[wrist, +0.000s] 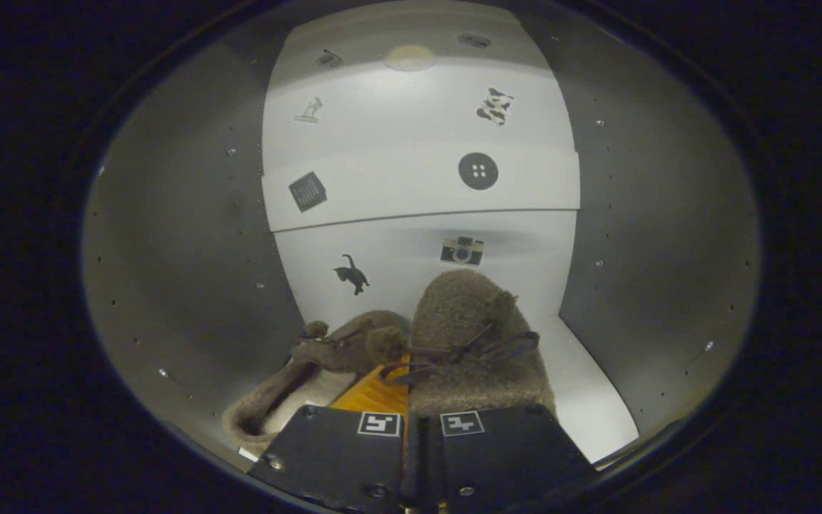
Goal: Open the shoe cabinet door, grab the shoes and put them into the shoe cabinet, then close the shoe cabinet door.
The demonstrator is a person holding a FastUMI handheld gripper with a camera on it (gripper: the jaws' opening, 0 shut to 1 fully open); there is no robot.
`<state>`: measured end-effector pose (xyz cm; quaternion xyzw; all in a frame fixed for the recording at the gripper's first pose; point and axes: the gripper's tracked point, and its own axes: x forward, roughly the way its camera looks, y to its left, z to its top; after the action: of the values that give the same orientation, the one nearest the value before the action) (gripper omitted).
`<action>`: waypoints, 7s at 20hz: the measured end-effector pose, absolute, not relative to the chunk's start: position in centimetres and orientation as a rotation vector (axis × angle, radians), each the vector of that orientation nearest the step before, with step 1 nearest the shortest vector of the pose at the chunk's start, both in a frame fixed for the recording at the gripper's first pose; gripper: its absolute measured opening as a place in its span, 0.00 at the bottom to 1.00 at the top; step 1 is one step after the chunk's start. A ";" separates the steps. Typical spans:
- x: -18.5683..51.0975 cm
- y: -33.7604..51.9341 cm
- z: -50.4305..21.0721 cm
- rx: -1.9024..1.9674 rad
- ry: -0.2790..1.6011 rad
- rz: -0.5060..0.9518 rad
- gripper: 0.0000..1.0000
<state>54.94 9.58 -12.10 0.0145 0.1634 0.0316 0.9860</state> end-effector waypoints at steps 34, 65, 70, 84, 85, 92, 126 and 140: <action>27.9 12.0 -3.6 -0.025 0.048 0.103 1.00; 4.3 -22.5 -2.0 0.025 0.091 0.035 0.99; 5.8 -21.0 -2.4 0.000 0.108 0.176 0.99; 4.8 -13.3 -2.6 -0.026 0.125 0.173 0.94; 4.8 -12.3 -2.7 -0.017 0.124 0.169 0.95; 5.8 -5.4 -3.8 -0.007 0.126 0.133 0.94; 2.2 3.3 -1.7 0.016 0.079 0.083 0.97; -2.2 0.1 -2.1 0.004 0.031 -0.021 0.97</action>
<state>-2.21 0.08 -2.15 0.0021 0.0154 -0.0103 0.9998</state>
